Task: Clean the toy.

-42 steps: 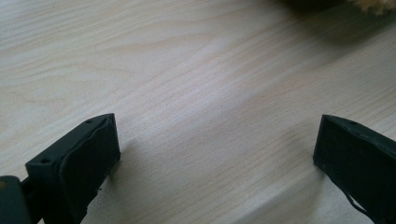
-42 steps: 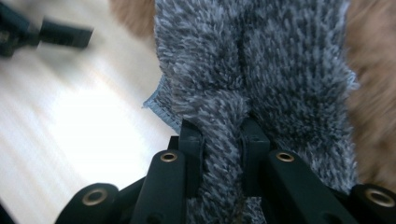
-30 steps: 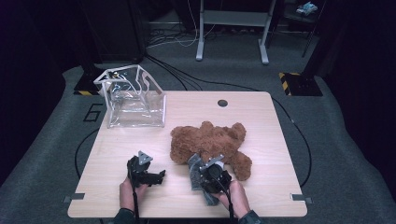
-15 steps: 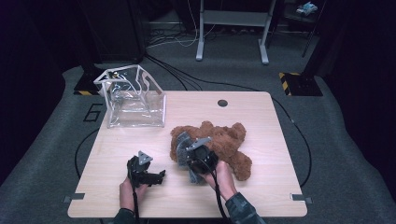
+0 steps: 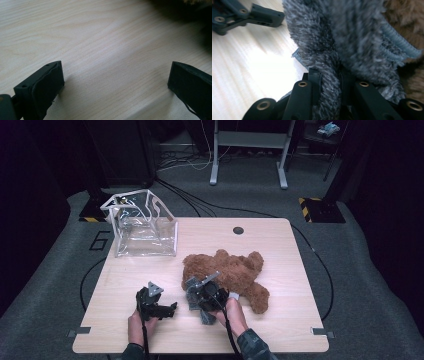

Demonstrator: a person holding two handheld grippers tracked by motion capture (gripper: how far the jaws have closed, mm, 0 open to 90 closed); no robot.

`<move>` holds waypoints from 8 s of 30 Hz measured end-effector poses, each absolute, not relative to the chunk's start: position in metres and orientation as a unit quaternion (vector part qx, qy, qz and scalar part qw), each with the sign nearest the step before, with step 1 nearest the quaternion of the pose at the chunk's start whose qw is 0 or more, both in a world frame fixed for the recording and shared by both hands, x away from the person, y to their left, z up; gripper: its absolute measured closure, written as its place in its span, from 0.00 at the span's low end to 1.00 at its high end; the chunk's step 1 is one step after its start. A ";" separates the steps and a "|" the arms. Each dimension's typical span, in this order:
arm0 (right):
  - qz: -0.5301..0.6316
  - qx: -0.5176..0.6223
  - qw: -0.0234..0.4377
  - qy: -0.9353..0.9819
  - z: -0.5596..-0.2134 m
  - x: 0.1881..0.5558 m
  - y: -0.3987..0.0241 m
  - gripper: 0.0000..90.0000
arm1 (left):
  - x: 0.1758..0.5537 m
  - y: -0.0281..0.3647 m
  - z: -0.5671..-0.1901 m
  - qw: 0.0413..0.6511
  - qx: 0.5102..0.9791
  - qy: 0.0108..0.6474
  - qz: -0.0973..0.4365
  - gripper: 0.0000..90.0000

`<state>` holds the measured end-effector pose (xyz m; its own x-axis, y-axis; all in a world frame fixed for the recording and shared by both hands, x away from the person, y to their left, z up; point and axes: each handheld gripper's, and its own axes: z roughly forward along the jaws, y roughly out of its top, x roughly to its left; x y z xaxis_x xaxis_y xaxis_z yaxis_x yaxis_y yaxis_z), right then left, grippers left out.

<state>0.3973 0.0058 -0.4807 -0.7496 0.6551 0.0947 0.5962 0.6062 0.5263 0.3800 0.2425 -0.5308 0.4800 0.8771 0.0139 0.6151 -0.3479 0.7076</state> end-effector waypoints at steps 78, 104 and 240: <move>0.329 0.578 0.200 0.720 -0.434 0.385 -0.242 0.85 | 0.347 0.100 -0.501 0.415 0.781 0.446 0.135 0.02; 0.320 0.586 0.187 0.721 -0.445 0.387 -0.245 0.85 | 0.371 0.043 -0.515 0.389 0.774 0.473 0.159 0.70; 0.338 0.482 0.209 0.780 -0.394 0.431 -0.133 0.84 | 0.470 0.089 -0.456 0.445 0.782 0.417 0.126 0.60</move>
<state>0.4307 -0.1332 -0.3944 -0.4471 0.8945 -0.0003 0.6110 0.3056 0.7302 0.4705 0.0892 -0.4558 0.6200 0.7650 -0.1741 0.5402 -0.2553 0.8019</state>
